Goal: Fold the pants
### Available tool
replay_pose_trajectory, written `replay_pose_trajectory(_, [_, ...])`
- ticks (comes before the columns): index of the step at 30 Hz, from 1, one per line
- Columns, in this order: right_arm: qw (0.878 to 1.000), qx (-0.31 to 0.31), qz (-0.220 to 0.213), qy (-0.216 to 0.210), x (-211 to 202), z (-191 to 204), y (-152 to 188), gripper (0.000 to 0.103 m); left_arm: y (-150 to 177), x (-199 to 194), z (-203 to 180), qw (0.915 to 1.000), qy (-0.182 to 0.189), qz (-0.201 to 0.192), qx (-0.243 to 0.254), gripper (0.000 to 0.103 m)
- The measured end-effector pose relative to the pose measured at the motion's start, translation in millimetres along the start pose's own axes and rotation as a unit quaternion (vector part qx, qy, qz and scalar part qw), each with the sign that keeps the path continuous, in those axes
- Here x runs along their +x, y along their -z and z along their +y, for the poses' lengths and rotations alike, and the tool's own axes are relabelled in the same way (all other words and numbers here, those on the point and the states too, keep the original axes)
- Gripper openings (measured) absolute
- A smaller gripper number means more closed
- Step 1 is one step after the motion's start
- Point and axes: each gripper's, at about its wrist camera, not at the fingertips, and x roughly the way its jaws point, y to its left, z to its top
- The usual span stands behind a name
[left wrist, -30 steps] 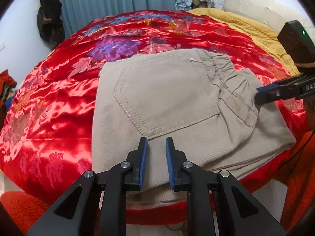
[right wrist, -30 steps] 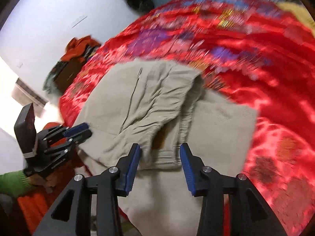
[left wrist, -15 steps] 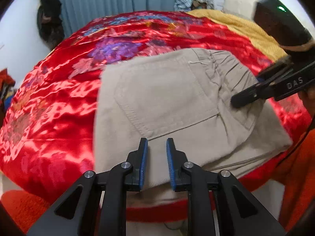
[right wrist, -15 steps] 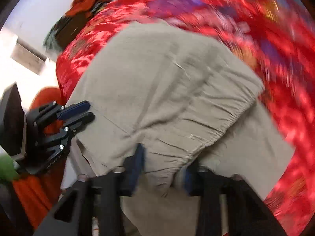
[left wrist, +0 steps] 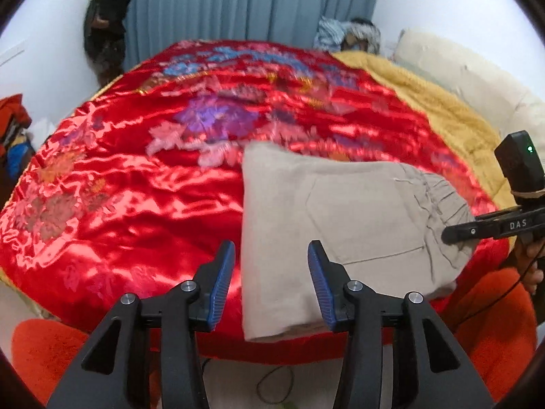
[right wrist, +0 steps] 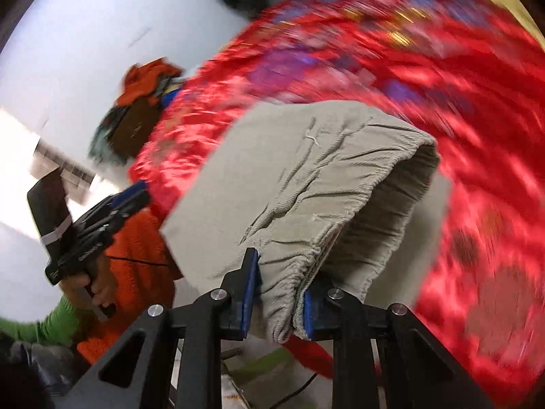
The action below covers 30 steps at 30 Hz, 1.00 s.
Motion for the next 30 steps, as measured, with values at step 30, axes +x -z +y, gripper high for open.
replay_pose_trajectory(30, [0.974,-0.106,-0.101,0.174,-19.0,23.6,12.1,0.035,26.8,62.5,-23.5,0.9941,-0.045,0.067,0.073,0.055])
